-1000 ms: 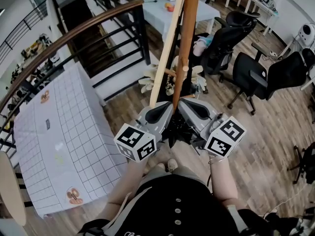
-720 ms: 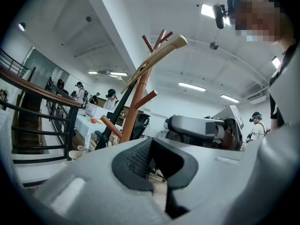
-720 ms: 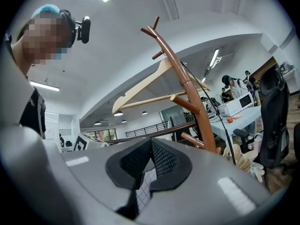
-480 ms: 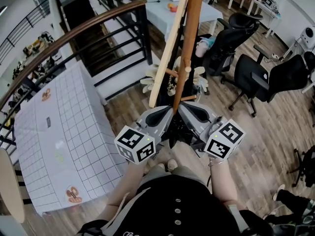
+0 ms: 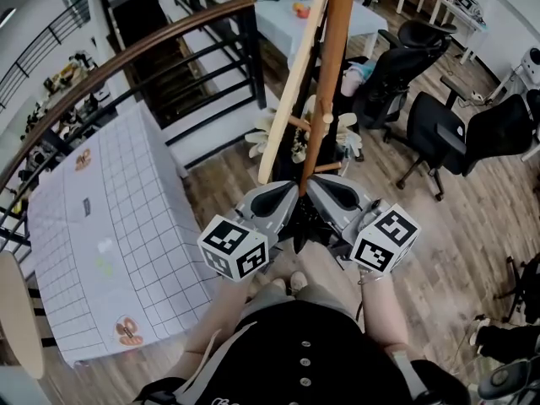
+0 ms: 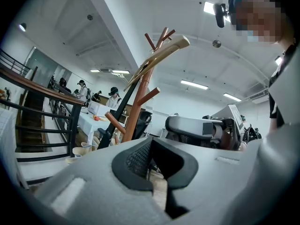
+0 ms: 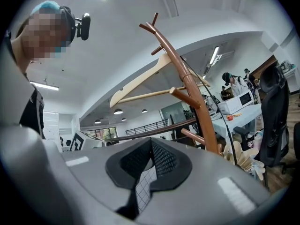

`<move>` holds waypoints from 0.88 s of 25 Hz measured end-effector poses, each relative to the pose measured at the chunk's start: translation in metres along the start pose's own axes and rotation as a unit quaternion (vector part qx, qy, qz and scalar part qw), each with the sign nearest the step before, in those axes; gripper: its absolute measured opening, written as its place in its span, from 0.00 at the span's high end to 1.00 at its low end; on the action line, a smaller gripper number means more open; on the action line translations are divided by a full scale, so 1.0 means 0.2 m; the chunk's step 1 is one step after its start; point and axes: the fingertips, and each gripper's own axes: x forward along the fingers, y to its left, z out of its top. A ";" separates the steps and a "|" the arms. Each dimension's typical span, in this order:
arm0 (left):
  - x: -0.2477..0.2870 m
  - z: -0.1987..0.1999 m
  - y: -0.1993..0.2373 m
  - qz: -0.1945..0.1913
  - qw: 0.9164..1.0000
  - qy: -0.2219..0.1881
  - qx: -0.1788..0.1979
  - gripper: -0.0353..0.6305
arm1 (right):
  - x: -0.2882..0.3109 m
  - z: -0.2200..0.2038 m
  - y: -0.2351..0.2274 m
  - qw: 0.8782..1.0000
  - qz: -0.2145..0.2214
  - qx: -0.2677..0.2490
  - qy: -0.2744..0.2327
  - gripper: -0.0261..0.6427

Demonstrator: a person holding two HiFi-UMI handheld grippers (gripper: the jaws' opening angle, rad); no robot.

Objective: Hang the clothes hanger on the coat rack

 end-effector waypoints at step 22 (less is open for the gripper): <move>0.02 -0.01 -0.01 -0.001 1.000 -0.002 -0.003 0.95 | 0.00 -0.05 -0.03 1.000 -0.007 -0.009 0.018 0.96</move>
